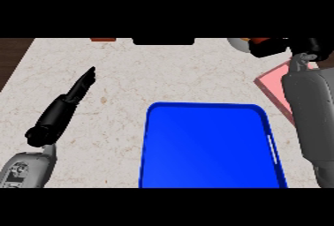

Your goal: Pick the bell pepper from the tray and place it in the cardboard box

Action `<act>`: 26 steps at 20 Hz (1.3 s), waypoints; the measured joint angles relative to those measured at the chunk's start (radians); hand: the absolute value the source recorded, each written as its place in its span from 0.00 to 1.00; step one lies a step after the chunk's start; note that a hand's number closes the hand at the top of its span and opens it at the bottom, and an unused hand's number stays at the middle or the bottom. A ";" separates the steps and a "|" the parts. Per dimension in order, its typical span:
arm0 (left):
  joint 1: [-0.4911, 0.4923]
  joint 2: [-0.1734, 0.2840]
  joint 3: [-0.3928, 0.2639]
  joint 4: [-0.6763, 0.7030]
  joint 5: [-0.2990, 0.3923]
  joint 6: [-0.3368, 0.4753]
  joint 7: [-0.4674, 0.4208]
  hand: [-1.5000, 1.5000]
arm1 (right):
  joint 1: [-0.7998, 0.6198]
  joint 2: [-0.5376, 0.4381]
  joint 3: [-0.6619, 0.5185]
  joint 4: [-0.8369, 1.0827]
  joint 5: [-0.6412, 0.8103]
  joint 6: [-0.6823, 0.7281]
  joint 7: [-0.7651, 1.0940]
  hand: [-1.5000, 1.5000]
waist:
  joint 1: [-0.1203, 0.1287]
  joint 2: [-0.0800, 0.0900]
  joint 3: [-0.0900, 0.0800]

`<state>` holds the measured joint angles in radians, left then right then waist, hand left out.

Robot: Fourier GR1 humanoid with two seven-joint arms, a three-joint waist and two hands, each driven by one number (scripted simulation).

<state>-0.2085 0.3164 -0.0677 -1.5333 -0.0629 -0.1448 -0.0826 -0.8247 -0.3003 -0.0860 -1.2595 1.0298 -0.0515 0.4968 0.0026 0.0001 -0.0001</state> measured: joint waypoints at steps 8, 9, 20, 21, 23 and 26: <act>-0.011 -0.003 0.021 0.014 -0.005 -0.019 -0.006 0.50 | -0.023 -0.161 -0.111 0.194 -0.023 0.012 -0.096 1.00 | 0.005 0.003 0.000; -0.018 -0.002 0.022 0.005 -0.005 -0.020 0.006 0.50 | -0.024 -0.188 -0.119 0.218 -0.032 0.042 -0.113 1.00 | 0.005 0.003 0.000; -0.010 -0.010 0.023 -0.032 -0.009 -0.033 0.026 0.50 | -0.017 -0.361 -0.180 0.583 -0.099 0.271 -0.313 1.00 | 0.019 0.007 0.001; -0.012 -0.017 0.020 -0.035 -0.012 -0.029 0.032 0.50 | -0.017 -0.371 -0.176 0.613 -0.094 0.287 -0.323 1.00 | 0.019 0.008 0.001; -0.011 -0.011 0.029 -0.041 -0.005 -0.039 0.038 0.50 | -0.025 -0.393 -0.177 0.661 -0.098 0.332 -0.344 0.00 | 0.018 0.007 0.001; -0.007 -0.026 0.023 -0.029 -0.020 -0.030 0.026 0.50 | -0.023 -0.411 -0.178 0.716 -0.114 0.385 -0.431 0.00 | 0.016 0.007 0.001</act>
<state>-0.2155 0.2902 -0.0449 -1.5623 -0.0828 -0.1753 -0.0564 -0.8473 -0.7109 -0.2637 -0.5433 0.9160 0.3332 0.0653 0.0187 0.0069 0.0009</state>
